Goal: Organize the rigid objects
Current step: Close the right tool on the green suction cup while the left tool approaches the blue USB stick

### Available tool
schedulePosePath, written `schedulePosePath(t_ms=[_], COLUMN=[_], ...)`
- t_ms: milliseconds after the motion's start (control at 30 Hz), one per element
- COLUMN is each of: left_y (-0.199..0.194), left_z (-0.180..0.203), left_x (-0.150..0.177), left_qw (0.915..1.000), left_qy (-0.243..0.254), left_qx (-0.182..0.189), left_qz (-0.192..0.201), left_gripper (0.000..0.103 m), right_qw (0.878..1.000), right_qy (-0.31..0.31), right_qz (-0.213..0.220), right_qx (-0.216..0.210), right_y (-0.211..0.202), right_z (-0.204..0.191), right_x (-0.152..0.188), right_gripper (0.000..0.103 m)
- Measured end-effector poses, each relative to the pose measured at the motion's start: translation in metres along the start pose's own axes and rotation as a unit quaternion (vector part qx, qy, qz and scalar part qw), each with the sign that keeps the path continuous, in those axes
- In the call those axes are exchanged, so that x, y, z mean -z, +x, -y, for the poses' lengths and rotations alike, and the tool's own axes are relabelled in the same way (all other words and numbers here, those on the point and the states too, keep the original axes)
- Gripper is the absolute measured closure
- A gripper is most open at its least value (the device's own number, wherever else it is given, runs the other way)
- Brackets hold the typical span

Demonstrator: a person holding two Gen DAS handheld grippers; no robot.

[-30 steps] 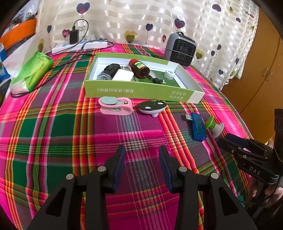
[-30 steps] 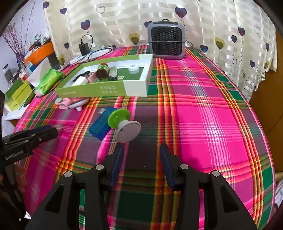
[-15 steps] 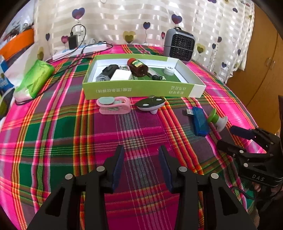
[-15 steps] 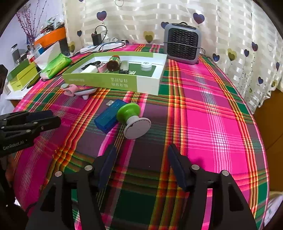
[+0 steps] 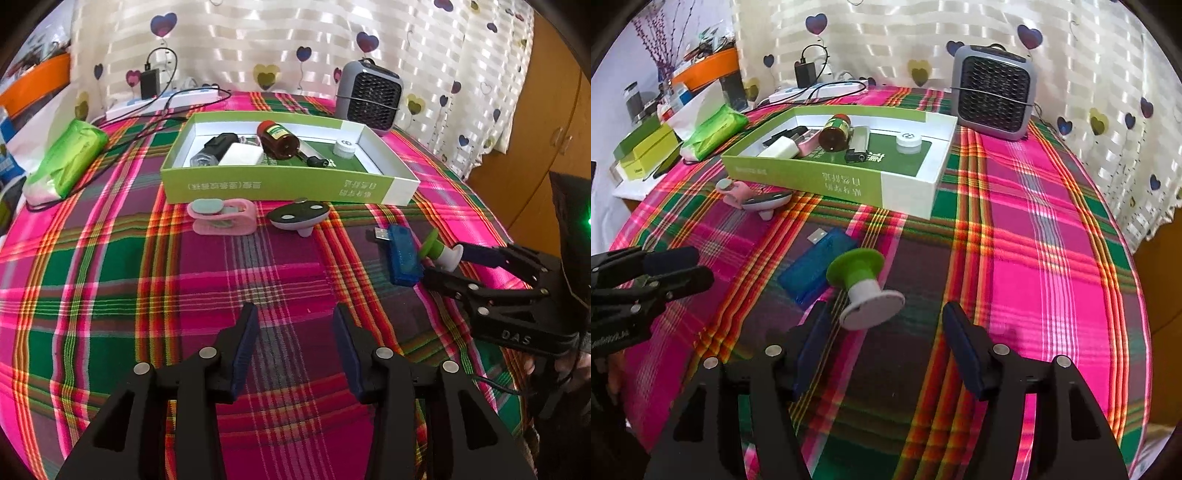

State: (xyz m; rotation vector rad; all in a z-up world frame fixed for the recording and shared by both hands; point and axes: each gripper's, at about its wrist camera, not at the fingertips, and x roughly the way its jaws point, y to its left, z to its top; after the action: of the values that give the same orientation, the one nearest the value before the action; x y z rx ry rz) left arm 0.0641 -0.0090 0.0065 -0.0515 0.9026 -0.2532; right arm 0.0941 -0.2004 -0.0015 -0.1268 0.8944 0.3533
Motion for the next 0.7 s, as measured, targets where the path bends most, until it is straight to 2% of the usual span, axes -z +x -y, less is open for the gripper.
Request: schedulePosePath(t_ms=[367, 633, 700], left_y=[0.000, 0.001, 0.002], left_z=[0.005, 0.011, 0.014], left_x=[0.001, 0.000, 0.000], left_qw=[0.9999, 0.9998, 0.9998], left_qy=[0.000, 0.006, 0.009], left_qx=[0.013, 0.018, 0.019], left_qz=[-0.001, -0.005, -0.006], left_gripper=[0.061, 0.061, 0.061], right_qw=[1.000, 1.000, 1.000], right_qy=[0.001, 0.000, 0.000], right_qz=[-0.001, 0.005, 0.006], right_qx=[0.002, -0.002, -0.004], right_y=[0.003, 0.001, 0.000], right_z=[0.004, 0.004, 0.004], right_x=[-0.005, -0.005, -0.005], right_gripper=[0.040, 0.067, 0.071])
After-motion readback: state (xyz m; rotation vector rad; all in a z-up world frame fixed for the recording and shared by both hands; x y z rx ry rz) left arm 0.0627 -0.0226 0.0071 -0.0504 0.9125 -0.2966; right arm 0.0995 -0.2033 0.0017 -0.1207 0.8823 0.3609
